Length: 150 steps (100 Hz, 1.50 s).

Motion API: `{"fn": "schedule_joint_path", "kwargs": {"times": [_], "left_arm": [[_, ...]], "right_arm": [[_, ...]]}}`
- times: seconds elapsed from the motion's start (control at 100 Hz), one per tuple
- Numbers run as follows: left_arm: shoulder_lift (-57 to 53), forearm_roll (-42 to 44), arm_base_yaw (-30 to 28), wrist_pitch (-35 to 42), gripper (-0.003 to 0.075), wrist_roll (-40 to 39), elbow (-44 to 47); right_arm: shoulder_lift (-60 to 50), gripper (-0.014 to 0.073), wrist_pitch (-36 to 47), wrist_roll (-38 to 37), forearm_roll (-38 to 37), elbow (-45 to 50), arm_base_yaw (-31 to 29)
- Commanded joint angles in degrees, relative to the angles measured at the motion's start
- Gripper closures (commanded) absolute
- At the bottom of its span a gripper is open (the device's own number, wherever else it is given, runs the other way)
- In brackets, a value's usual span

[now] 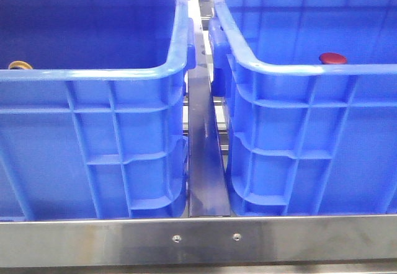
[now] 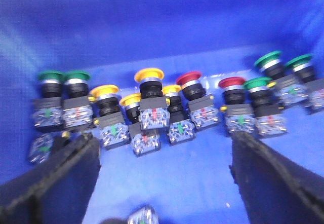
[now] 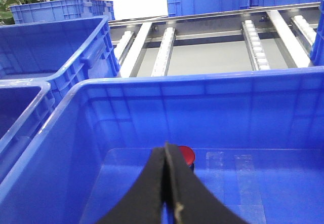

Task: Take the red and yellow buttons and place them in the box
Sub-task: 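Lower the left gripper toward a yellow-capped button in the button bin, then close the left gripper on the yellow-capped button and lift it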

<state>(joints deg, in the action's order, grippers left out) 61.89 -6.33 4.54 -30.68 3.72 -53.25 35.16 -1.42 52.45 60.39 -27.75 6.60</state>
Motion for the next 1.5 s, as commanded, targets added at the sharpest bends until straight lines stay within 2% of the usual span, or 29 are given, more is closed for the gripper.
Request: {"fn": "schedule_joint_path", "kwargs": {"times": [0.0, 0.2, 0.39, 0.79, 1.14, 1.19, 1.26, 1.45, 1.49], "left_arm": [[4.45, 0.29, -0.10, 4.02, 0.0225, 0.05, -4.12], [16.54, 2.98, -0.10, 4.02, 0.0225, 0.05, -9.04], [23.39, 2.98, -0.10, 4.52, 0.0225, 0.05, -11.75], [29.57, 3.71, -0.10, 8.37, 0.0225, 0.10, -13.45], [31.89, 3.81, -0.10, 8.60, 0.0230, 0.10, -13.45], [31.89, 3.81, -0.10, 8.60, 0.0258, 0.10, -13.45], [31.89, 3.81, -0.10, 8.38, 0.0346, 0.10, -13.45], [31.64, 4.99, -0.10, 7.46, 0.0712, 0.10, -13.45], [31.37, 5.45, -0.10, 7.23, 0.0737, 0.10, -13.45]], "right_arm": [[-0.16, 0.0662, 2.03, 0.65, -0.49, -1.43, -0.28], [-0.16, 0.0662, 2.03, 0.65, -0.49, -1.43, -0.28], [-0.16, 0.0662, 2.03, 0.65, -0.49, -1.43, -0.28], [-0.16, 0.0662, 2.03, 0.65, -0.49, -1.43, -0.28], [-0.16, 0.0662, 2.03, 0.65, -0.49, -1.43, -0.28], [-0.16, 0.0662, 2.03, 0.65, -0.49, -1.43, -0.28], [-0.16, 0.0662, 2.03, 0.65, -0.49, -1.43, -0.28], [-0.16, 0.0662, 2.03, 0.65, -0.49, -1.43, -0.28], [-0.16, 0.0662, 2.03, 0.65, -0.49, -1.43, -0.28]]}}
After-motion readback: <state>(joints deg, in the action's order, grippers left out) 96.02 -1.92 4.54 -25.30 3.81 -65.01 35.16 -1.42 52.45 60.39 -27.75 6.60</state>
